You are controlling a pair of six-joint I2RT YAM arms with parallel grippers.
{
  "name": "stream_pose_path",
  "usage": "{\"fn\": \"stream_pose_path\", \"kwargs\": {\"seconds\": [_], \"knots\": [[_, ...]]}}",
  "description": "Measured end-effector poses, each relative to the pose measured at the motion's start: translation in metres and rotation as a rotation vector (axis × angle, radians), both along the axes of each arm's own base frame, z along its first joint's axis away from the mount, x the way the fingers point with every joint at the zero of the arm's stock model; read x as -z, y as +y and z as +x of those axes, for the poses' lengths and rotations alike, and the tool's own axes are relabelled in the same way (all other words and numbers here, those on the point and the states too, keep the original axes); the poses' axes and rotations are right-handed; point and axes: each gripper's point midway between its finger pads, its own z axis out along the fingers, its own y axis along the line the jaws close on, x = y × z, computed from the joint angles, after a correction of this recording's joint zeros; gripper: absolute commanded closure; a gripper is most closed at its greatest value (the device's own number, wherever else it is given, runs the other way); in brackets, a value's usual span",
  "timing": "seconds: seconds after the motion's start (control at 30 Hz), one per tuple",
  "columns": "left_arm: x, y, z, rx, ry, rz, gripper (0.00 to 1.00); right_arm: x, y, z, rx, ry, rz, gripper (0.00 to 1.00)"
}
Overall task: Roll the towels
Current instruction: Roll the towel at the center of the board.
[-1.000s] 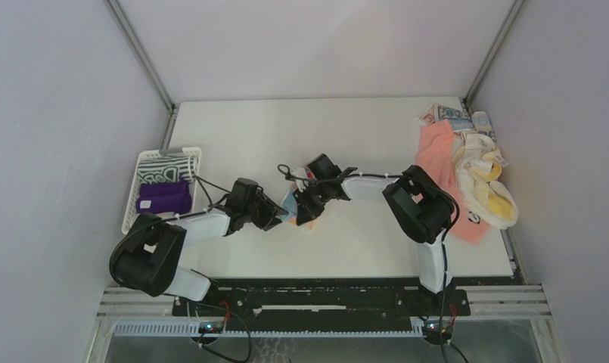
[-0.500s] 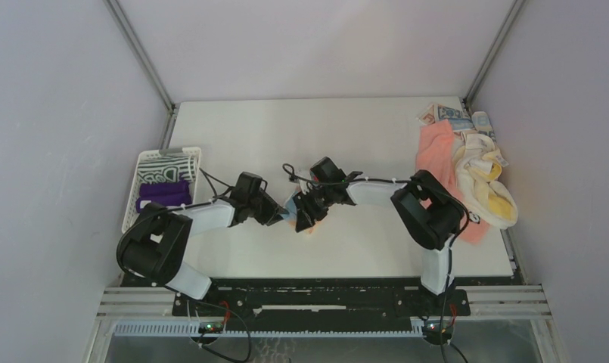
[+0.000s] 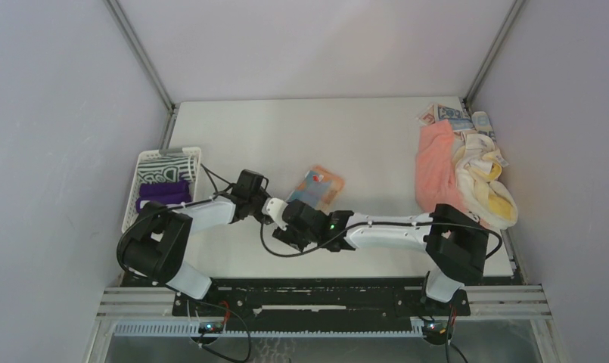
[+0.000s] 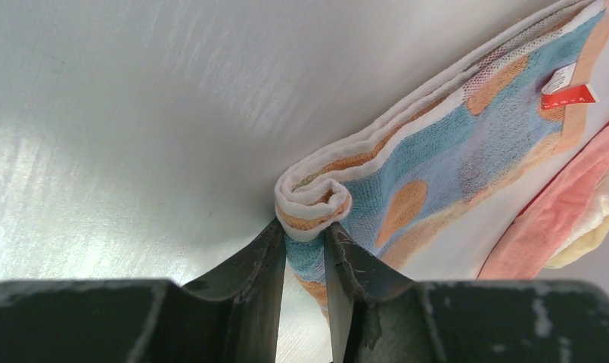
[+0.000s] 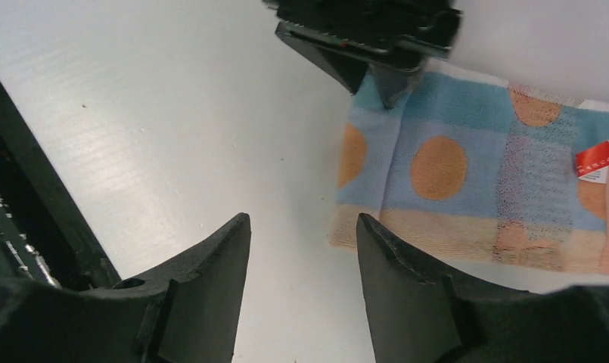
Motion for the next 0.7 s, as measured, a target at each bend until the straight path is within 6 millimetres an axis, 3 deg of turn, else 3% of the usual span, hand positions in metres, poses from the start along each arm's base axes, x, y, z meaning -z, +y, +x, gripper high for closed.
{"fn": "stream_pose_path", "kwargs": {"seconds": [0.13,0.43,0.7], "knots": [[0.000,0.001,0.000,0.004,-0.001,0.007,0.68,0.011,0.001,-0.005,-0.013,-0.088,-0.078,0.47],[0.000,0.001,0.000,0.006,-0.001,0.011,0.68,0.053,-0.016,0.008,0.012,-0.144,-0.247,0.53],[0.000,0.001,0.000,0.006,-0.001,0.012,0.68,0.059,-0.014,0.011,0.003,-0.164,-0.261,0.55]]}}
